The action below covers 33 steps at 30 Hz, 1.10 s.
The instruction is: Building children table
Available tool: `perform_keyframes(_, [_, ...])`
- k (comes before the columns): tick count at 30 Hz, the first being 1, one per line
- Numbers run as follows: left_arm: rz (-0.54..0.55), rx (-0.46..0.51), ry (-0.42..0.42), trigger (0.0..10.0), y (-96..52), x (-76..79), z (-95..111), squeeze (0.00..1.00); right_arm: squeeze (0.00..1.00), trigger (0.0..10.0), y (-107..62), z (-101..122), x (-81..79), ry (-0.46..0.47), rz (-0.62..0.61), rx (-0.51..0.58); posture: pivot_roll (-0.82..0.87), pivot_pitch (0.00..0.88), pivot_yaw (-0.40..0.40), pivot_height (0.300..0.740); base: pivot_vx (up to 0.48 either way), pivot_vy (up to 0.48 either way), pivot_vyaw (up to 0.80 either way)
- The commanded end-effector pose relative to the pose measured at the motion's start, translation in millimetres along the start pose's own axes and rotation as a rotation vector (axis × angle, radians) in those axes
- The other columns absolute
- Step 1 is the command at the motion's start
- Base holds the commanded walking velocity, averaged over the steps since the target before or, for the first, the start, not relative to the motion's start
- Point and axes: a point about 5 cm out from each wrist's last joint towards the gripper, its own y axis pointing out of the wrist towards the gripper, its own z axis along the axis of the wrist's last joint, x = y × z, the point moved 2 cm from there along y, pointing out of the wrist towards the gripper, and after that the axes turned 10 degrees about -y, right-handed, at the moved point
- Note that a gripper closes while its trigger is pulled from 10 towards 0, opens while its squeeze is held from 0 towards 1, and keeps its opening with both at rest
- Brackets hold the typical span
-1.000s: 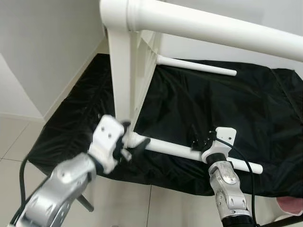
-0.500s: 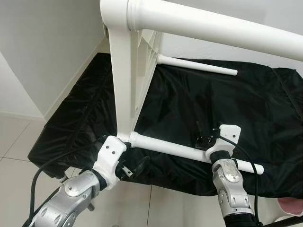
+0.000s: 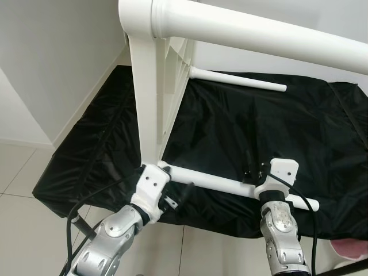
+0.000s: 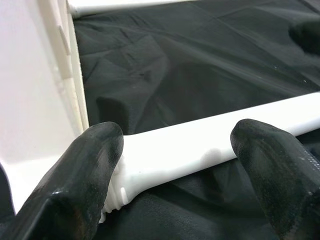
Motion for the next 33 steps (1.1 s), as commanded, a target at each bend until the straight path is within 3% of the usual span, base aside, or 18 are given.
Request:
perform_keyframes(1, [-0.001,-0.015,0.016,10.0,-1.9,1.3,-8,0.0,0.0,10.0,-4.5,0,2.5,-0.02,-0.017,0.008,-0.03,0.05,0.018,0.74,0.0,0.0,0.0])
perform_keyframes(5, [-0.009,-0.01,0.029,10.0,-1.6,2.3,-9,0.0,0.0,10.0,-6.3,0,0.1,-0.023,-0.016,0.006,-0.03,0.047,0.021,0.74,0.0,0.0,0.0])
perform_keyframes(7, [0.015,-0.011,0.074,10.0,-0.5,-1.1,-11,0.0,0.0,10.0,-4.5,2,-4.6,-0.023,-0.015,0.013,-0.03,0.045,0.021,0.74,0.0,0.0,0.0])
perform_keyframes(20, [0.068,0.032,0.042,10.0,7.6,-7.5,-14,0.0,0.0,10.0,6.8,3,-16.6,-0.02,0.003,0.019,-0.02,0.0,0.01,0.74,0.0,0.0,0.0])
perform_keyframes(33, [0.078,0.031,0.033,10.0,7.0,-12.2,-18,0.0,0.0,10.0,10.2,2,-12.6,-0.03,-0.004,0.018,-0.03,0.0,0.008,0.74,0.0,-0.165,0.0])
